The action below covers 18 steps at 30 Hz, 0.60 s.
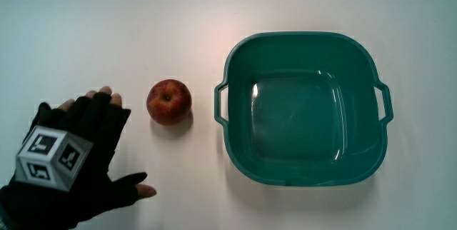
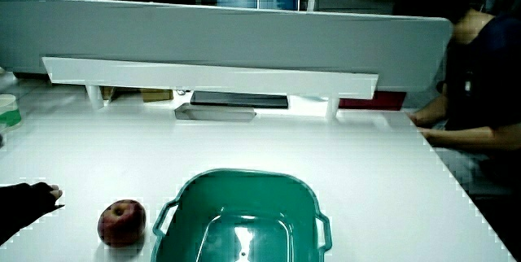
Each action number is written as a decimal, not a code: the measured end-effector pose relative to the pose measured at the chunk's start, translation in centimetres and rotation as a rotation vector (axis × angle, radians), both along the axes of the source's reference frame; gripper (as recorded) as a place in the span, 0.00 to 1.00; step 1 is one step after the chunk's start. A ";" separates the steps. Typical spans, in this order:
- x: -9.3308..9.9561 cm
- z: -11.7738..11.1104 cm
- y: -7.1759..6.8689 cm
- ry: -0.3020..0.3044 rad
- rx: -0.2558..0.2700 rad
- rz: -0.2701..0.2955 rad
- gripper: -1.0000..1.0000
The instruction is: Pick apple from desk
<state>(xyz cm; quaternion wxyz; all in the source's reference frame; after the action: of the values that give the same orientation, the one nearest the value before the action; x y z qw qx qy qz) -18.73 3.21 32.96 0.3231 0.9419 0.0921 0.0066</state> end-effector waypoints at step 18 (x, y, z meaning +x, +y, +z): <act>1.7 0.1 -2.0 0.069 -0.054 -0.022 0.50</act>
<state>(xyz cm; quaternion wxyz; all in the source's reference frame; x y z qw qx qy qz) -17.03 1.25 33.04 0.3448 0.9335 0.0931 -0.0321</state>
